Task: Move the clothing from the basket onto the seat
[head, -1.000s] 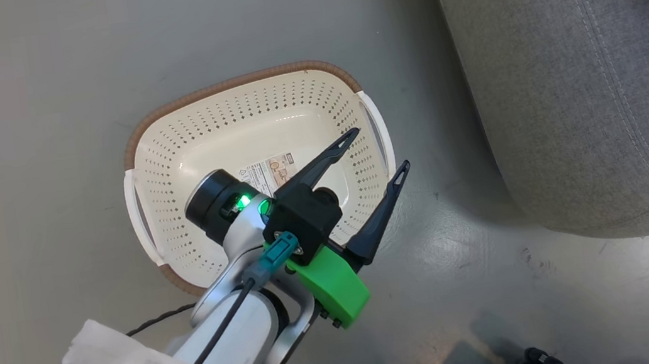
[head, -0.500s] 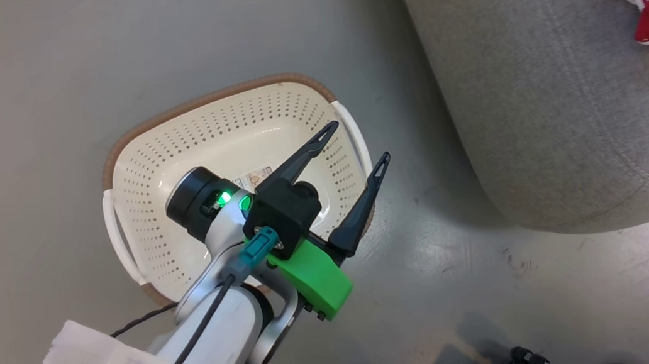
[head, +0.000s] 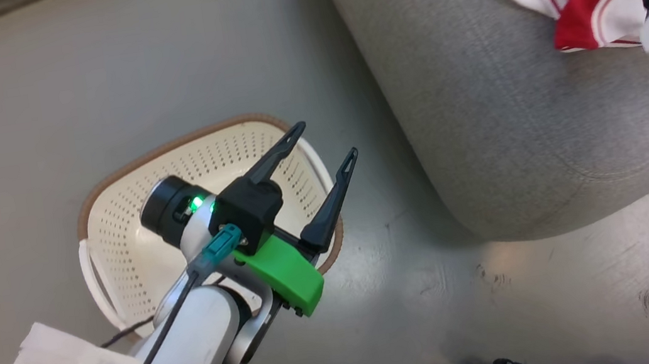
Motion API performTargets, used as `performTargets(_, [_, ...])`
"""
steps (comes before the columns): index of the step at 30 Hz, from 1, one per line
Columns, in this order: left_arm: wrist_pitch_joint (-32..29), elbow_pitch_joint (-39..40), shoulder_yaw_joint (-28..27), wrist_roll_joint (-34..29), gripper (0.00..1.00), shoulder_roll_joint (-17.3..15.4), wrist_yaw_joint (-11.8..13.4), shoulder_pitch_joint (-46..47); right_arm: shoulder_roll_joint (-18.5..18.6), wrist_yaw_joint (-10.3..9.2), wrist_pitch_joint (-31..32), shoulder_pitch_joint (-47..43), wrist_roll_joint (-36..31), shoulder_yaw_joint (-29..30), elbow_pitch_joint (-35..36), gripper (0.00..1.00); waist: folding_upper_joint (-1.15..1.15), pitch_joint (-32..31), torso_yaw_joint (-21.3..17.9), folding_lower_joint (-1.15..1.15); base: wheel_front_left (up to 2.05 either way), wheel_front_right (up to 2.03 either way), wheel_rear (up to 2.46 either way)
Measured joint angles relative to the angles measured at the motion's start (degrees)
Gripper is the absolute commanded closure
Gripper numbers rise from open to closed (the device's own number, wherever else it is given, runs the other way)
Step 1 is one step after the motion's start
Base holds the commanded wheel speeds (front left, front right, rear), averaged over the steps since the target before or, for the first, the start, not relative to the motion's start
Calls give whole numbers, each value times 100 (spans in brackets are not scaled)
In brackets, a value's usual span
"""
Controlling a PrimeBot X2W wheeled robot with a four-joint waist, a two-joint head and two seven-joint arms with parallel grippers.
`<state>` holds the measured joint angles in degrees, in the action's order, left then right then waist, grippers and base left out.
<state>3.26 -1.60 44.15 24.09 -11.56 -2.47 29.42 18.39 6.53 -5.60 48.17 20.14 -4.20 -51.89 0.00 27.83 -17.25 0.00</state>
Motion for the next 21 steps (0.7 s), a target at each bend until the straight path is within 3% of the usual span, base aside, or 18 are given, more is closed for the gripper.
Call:
performTargets(12, [367, -336, -278, 287, 0, 57, 85, -333, 0, 53, -349, -403, -113, -396, 103, 0, 0, -660, -219, 0, 0, 0, 0])
performTargets(21, [754, -626, -539, 424, 0, 155, 267, -689, -123, 54, -634, -802, -211, -632, 289, 0, 0, -1226, -46, 0, 0, 0, 0])
